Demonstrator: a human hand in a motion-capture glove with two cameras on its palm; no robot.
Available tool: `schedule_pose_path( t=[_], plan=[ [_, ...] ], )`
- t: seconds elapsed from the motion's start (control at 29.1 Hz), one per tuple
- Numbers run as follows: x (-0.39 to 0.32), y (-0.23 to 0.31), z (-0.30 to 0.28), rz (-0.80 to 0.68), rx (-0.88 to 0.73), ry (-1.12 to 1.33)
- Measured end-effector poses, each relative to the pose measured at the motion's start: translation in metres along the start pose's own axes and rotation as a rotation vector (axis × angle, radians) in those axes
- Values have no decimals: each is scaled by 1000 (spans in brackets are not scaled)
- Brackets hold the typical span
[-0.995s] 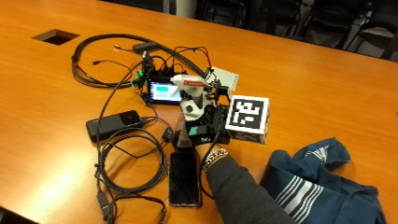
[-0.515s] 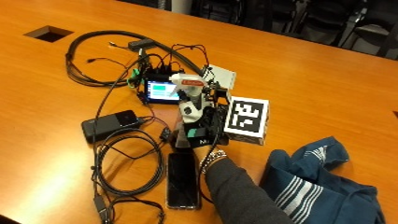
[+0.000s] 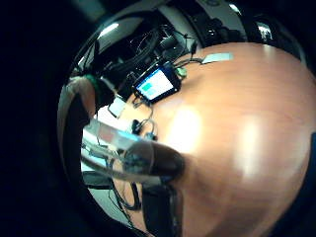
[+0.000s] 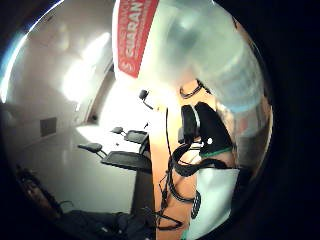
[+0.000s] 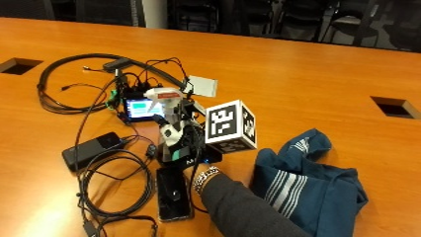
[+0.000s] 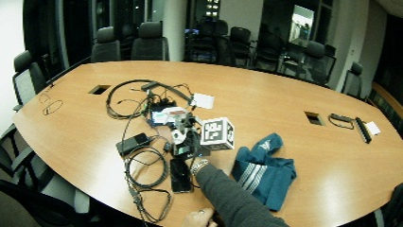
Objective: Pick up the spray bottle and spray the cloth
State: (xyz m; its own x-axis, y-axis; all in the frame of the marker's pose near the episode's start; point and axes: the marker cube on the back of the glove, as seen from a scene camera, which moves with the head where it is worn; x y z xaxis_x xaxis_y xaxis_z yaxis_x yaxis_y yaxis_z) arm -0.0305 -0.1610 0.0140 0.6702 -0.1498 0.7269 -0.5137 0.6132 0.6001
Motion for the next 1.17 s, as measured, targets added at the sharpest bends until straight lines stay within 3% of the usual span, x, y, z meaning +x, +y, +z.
schedule_pose_path(
  t=[0.34,0.65,0.86,1.17],
  plan=[
    [-34,-11,-46,-162,-208,393],
    [-58,19,-88,-283,-349,552],
    [-56,60,-123,-257,-534,714],
    [-25,105,-143,-204,-643,820]
  ],
)
